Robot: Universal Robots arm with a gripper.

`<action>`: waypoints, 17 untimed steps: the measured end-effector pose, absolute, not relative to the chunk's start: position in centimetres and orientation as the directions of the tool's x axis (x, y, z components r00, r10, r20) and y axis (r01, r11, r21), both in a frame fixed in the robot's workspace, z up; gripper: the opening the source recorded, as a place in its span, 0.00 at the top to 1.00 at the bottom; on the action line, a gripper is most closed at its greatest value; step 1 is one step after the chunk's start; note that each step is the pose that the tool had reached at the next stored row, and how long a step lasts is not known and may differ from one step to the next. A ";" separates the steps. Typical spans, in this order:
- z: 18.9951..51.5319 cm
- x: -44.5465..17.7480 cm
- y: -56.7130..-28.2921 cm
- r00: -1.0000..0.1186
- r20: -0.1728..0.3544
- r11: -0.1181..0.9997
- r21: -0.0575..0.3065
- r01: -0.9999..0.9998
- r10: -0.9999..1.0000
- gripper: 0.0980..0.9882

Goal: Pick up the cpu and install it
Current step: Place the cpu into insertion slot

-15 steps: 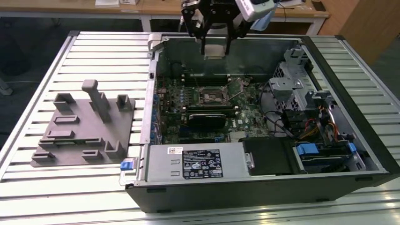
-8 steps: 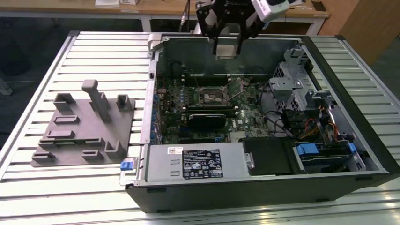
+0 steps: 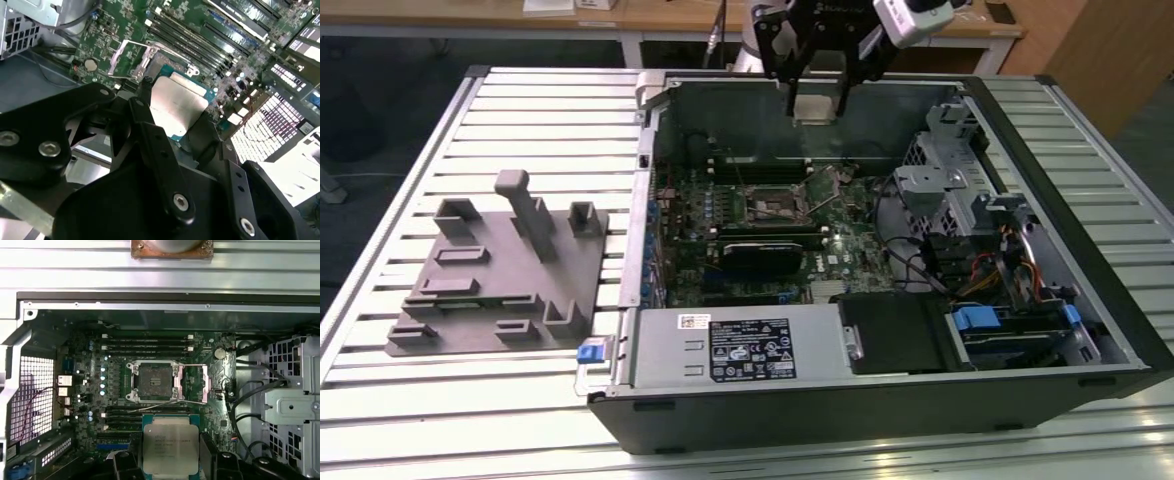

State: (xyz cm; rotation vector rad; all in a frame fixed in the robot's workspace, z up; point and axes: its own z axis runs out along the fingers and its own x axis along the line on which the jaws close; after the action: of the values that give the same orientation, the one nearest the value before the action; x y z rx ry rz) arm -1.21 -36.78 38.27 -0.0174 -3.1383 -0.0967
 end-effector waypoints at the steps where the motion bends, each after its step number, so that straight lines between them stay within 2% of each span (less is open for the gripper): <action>1: 38.3 -1.2 -36.8 -1.000 0.002 0.998 0.062 0.011 0.011 0.50; 17: 37.9 -1.2 -36.8 -0.971 0.002 0.969 0.061 0.239 0.239 0.50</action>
State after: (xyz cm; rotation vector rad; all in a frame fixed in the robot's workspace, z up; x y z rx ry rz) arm -1.20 -36.78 37.91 -0.3792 -3.1224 -0.0956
